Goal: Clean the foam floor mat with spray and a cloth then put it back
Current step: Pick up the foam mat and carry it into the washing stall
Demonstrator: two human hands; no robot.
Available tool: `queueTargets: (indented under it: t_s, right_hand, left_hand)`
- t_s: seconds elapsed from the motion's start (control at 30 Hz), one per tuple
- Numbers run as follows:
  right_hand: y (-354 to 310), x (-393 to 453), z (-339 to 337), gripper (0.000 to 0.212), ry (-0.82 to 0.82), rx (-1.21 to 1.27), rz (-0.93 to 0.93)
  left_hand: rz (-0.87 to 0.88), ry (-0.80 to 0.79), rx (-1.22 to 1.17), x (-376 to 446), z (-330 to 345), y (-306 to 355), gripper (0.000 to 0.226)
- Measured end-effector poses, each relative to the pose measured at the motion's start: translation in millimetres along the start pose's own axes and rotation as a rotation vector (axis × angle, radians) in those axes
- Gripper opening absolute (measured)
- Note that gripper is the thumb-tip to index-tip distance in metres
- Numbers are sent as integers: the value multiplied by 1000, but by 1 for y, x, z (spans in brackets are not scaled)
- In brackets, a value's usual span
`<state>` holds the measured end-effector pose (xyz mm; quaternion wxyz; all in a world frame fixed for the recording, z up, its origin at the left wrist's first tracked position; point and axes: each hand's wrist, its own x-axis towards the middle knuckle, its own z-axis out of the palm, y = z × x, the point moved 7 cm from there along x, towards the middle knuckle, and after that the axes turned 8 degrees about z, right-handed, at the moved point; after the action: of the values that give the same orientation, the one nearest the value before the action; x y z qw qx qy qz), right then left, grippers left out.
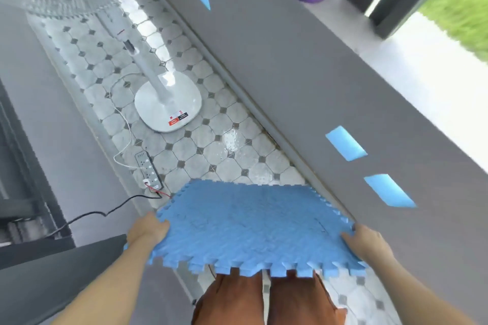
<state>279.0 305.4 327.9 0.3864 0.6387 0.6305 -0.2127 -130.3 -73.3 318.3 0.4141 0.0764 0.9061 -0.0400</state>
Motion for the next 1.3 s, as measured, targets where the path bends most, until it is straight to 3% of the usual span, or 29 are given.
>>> queueTargets:
  t_s: [0.33,0.5,0.77,0.97,1.3]
  right_hand:
    - [224,-110,94,47,-47,522,389]
    - [332,-174,182,52,-55,846,626]
    - [461,-278,325,55,-155,1163,996]
    - [520,-343,412,54,-197,1352,1240]
    - [501,-366,519,56,-342,1621,1528]
  left_hand:
    - [624,-80,466,-77,8,187,52]
    - [878,-77,719,-165,75,288,57]
    - [1193,-111,1126,-324,244,397,60]
    - [1400,-173,1365,-441,379,434,61]
    - [1620,-185,1652,-548,553,483,64]
